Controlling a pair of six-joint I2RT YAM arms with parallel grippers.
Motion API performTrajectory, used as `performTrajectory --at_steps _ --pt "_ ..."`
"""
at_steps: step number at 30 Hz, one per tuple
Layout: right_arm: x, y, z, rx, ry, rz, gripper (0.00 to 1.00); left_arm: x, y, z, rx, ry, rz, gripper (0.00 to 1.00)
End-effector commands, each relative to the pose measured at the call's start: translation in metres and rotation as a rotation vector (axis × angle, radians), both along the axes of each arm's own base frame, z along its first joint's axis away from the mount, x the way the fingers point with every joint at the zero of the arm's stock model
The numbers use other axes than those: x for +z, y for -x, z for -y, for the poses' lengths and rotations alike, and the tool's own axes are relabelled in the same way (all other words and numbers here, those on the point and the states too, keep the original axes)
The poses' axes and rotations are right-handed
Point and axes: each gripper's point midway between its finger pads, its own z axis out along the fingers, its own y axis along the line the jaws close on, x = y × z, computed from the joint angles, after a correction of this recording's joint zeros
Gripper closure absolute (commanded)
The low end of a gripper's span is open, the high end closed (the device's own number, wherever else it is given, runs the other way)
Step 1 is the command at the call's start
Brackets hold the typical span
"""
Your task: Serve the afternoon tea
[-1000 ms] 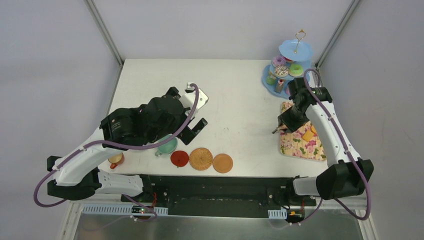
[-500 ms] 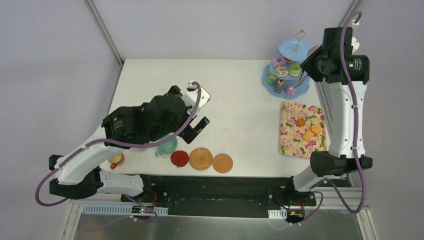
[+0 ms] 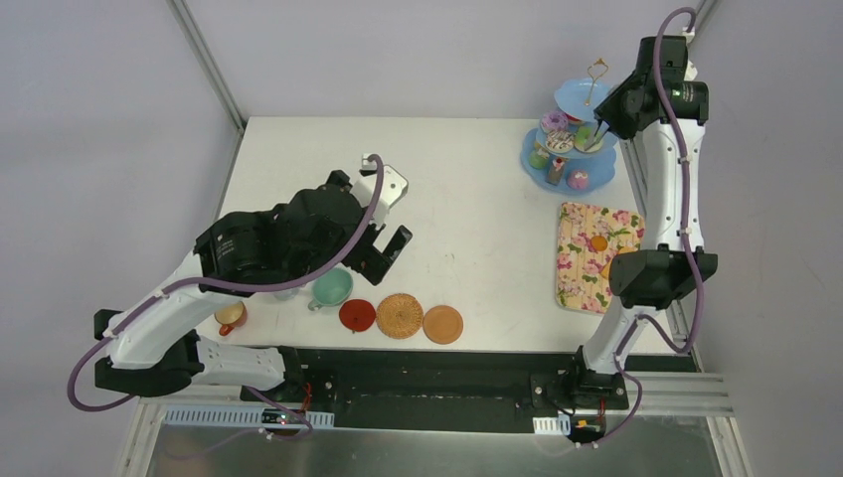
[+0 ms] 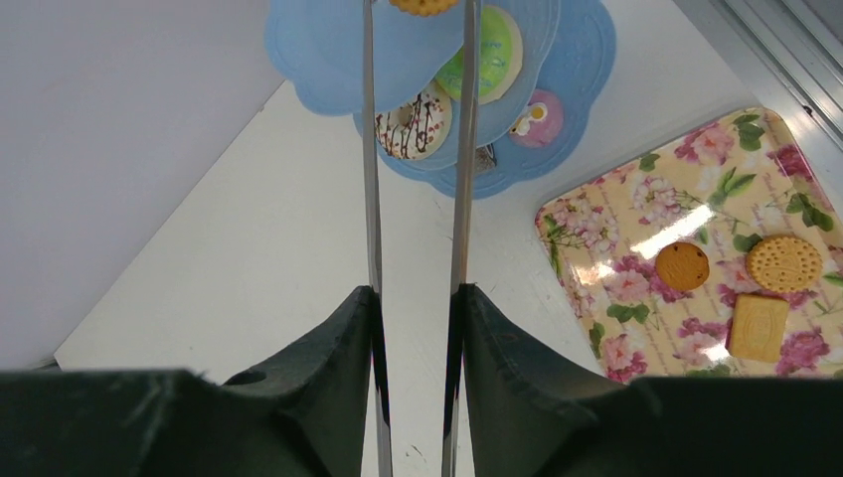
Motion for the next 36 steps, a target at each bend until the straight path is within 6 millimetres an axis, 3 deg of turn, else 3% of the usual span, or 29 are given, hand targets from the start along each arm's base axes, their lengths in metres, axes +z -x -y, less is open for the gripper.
performTrajectory --at_steps 1,6,22,33,36 --pt "0.029 -0.022 0.000 0.038 -0.001 0.121 0.68 0.017 0.003 -0.018 0.065 0.079 0.008 0.00" --pt "0.021 -0.036 0.001 0.057 -0.005 0.113 0.66 0.017 0.002 -0.021 0.076 0.076 0.010 0.00" --pt "-0.008 -0.049 0.012 0.042 0.017 0.049 0.58 0.014 -0.003 -0.019 0.068 0.030 0.030 0.00" --pt "-0.008 -0.060 0.024 0.033 0.071 0.066 0.57 0.010 -0.003 -0.019 0.062 0.010 0.030 0.00" --pt "-0.005 -0.061 0.027 0.028 0.084 0.073 0.52 0.010 -0.003 -0.018 0.059 0.008 0.030 0.00"
